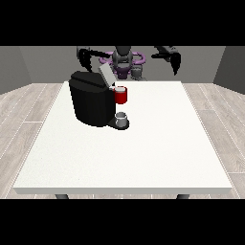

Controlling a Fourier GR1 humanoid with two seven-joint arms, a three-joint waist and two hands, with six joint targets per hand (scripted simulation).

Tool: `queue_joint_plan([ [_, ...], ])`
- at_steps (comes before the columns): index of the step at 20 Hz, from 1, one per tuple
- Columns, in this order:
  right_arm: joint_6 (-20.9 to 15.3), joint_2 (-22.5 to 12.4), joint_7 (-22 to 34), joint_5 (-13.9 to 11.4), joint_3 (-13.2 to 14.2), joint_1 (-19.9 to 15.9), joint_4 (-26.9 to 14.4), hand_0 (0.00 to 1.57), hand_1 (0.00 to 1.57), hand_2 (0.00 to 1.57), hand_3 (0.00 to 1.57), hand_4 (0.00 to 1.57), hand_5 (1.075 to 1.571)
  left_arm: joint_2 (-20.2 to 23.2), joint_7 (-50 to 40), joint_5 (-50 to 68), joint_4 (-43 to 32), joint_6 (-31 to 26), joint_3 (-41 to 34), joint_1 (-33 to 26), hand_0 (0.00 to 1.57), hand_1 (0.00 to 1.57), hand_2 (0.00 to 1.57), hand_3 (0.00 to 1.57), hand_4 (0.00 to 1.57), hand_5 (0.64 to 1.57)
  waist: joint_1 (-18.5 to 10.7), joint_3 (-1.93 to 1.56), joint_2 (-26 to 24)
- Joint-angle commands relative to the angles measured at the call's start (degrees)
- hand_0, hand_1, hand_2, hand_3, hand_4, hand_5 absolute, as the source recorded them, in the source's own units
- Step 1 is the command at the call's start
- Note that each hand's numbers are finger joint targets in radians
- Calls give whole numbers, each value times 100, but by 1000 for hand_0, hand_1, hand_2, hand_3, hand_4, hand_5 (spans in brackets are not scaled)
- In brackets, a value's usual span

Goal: Insert the coffee pod into the coffee machine and close the lid

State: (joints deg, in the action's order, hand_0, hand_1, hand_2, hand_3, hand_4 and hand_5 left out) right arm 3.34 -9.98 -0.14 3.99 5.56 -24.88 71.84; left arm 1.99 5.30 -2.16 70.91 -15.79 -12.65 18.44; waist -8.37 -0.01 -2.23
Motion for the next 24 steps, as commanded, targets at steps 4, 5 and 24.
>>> queue_joint_plan([
  [4,-13,206,-287,-273,-222,-245,-440,0,0,0,0,0,1571,258,-229,274,478,117,-25,-111,0,0,0,0,0,1571,223,1,263],
  [5,147,-93,-194,-133,45,-488,-610,0,0,0,0,0,1571,28,129,6,510,316,199,-326,0,0,0,0,0,1571,159,1,390],
  [24,-134,260,-392,-603,-138,-1233,-1314,0,0,0,0,0,1571,175,-382,357,1000,397,411,-447,0,0,0,0,0,1571,-89,0,504],
])
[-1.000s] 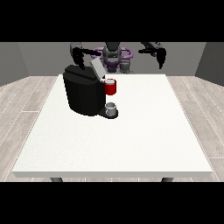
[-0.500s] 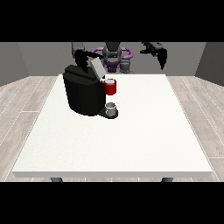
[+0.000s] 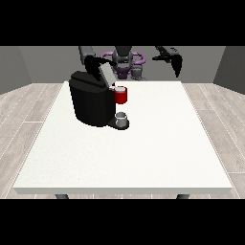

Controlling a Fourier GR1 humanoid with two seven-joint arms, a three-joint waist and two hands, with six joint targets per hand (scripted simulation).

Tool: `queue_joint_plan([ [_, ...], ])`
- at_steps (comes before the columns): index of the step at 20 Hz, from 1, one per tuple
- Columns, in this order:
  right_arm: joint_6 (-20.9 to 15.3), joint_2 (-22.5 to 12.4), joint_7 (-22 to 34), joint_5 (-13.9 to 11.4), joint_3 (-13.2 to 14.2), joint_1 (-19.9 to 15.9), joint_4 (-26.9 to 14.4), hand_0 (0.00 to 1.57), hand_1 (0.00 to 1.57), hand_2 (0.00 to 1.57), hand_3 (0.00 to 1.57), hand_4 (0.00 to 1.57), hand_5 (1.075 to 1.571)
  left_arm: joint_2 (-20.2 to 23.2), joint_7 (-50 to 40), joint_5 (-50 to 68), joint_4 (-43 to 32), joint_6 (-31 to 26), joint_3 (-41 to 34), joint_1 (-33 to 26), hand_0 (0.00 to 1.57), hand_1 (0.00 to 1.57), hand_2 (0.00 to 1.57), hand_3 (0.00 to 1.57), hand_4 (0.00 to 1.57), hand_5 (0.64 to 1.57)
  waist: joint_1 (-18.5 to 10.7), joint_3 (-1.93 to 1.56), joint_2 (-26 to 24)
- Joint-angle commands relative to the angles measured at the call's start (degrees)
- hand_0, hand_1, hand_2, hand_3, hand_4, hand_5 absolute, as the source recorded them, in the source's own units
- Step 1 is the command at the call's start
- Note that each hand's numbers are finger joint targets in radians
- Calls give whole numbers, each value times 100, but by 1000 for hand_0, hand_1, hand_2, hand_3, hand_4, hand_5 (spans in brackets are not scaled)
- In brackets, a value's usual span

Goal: Insert the coffee pod into the coffee machine and close the lid

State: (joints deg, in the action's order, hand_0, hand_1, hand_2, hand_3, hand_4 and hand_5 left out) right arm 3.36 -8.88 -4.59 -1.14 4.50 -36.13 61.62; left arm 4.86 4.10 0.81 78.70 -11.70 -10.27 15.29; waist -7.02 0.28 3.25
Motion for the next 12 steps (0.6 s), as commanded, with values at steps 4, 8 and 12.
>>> queue_joint_plan([
  [4,102,-36,166,-62,2,-375,-323,0,0,0,0,0,1571,108,-226,51,28,166,-20,131,0,0,0,0,0,1571,5,-28,52],
  [8,207,71,272,-58,-109,-468,-225,0,0,0,0,114,1571,250,337,138,-308,-43,-151,-181,0,0,0,0,131,1571,48,-27,52],
  [12,-338,468,159,-488,-382,-622,-381,0,0,0,0,0,1571,128,12,38,-85,51,108,-89,0,0,0,0,169,1571,-192,-28,40],
])
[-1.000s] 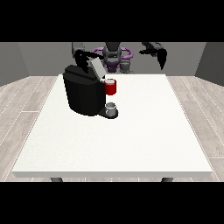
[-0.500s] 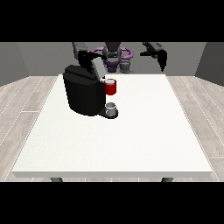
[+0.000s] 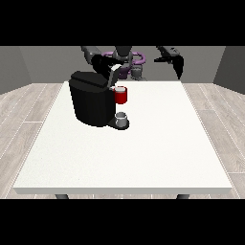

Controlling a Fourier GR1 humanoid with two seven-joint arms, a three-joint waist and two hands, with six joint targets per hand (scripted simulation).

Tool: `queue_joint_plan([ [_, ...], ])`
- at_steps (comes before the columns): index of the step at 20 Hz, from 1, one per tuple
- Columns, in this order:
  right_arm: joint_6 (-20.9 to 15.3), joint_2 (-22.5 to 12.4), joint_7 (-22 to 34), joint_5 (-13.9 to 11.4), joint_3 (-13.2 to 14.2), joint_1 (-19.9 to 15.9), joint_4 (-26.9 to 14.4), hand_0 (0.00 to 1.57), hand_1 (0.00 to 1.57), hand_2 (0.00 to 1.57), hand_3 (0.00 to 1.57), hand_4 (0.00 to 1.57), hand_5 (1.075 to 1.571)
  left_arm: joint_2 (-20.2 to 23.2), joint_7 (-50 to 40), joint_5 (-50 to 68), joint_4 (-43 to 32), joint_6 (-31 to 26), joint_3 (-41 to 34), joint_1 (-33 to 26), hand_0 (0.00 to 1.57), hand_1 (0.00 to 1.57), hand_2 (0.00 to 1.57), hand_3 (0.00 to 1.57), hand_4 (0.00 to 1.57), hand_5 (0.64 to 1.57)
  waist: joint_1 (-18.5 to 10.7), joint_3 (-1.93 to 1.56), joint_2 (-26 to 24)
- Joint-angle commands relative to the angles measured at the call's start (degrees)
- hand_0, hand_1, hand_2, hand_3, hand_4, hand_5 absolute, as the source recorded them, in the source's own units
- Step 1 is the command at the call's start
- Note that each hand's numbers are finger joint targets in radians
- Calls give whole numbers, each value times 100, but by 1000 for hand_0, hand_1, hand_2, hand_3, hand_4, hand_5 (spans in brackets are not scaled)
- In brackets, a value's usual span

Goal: Insert the coffee pod into the coffee machine and close the lid

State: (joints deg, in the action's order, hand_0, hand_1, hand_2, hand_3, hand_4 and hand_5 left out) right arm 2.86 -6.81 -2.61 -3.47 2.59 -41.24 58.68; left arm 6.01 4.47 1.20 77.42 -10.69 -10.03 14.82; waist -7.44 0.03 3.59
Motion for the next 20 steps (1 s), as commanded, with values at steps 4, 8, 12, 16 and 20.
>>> queue_joint_plan([
  [4,-169,249,107,-458,-398,-217,61,0,0,0,0,125,1571,231,144,289,-327,-167,-259,76,0,0,0,0,139,1571,95,-1,-71],
  [8,-399,218,-103,-581,-198,-605,-288,0,0,0,0,110,1571,99,26,264,14,-199,31,161,0,0,0,0,0,1571,-234,-2,120],
  [12,-182,137,13,-395,-10,-833,-374,0,0,0,0,125,1571,74,187,149,154,-156,160,81,0,0,0,0,196,1571,-215,-2,56],
  [16,154,513,-199,-276,-321,-442,-3,0,0,0,0,132,1571,-62,533,-6,-102,90,151,-120,0,0,0,0,165,1571,144,-2,-208],
  [20,77,671,-629,266,-879,581,382,0,0,0,0,275,1571,-291,441,48,-136,125,262,-296,0,0,0,0,192,1571,342,-3,-778],
])
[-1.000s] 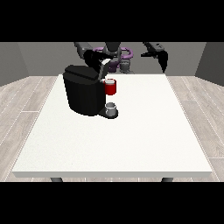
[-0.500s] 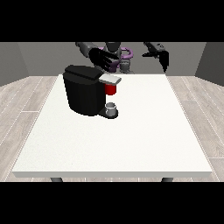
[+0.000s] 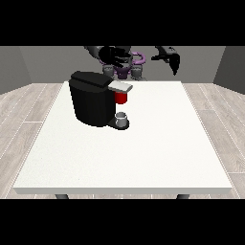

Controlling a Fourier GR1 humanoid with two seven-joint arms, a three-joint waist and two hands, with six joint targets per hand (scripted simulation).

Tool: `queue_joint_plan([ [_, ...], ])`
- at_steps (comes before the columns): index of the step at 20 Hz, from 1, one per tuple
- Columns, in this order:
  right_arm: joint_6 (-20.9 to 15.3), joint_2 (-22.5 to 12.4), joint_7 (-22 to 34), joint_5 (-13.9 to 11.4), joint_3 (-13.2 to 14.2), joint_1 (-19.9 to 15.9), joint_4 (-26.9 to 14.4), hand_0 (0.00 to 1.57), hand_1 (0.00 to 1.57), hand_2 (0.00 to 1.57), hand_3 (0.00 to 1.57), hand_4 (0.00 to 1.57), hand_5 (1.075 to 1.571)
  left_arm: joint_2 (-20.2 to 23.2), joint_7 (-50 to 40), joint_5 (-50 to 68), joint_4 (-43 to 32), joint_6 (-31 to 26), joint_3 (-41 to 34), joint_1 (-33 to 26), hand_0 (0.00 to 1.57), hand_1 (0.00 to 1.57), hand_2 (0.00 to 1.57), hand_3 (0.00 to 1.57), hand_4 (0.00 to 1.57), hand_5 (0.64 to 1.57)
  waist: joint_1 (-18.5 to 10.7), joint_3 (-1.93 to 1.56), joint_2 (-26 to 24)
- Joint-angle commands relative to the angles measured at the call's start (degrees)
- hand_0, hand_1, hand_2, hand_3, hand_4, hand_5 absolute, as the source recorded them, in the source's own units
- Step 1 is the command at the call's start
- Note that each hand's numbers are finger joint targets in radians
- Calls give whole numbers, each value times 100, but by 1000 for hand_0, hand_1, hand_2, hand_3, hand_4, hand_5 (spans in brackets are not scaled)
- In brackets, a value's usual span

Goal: Insert the coffee pod into the coffee machine and close the lid

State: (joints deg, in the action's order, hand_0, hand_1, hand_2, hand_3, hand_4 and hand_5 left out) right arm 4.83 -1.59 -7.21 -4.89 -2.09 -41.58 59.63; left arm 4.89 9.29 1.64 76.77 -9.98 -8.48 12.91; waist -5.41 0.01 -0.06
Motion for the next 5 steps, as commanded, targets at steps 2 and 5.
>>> queue_joint_plan([
  [2,-108,153,-160,866,-606,1049,585,0,0,0,0,286,1571,71,-183,113,-268,50,-180,-42,0,0,0,0,192,1571,363,-2,-572],
  [5,-53,156,-273,914,-534,1714,775,0,0,0,0,157,1571,54,209,-24,-365,164,-218,-430,0,0,0,0,192,1571,758,0,-678],
])
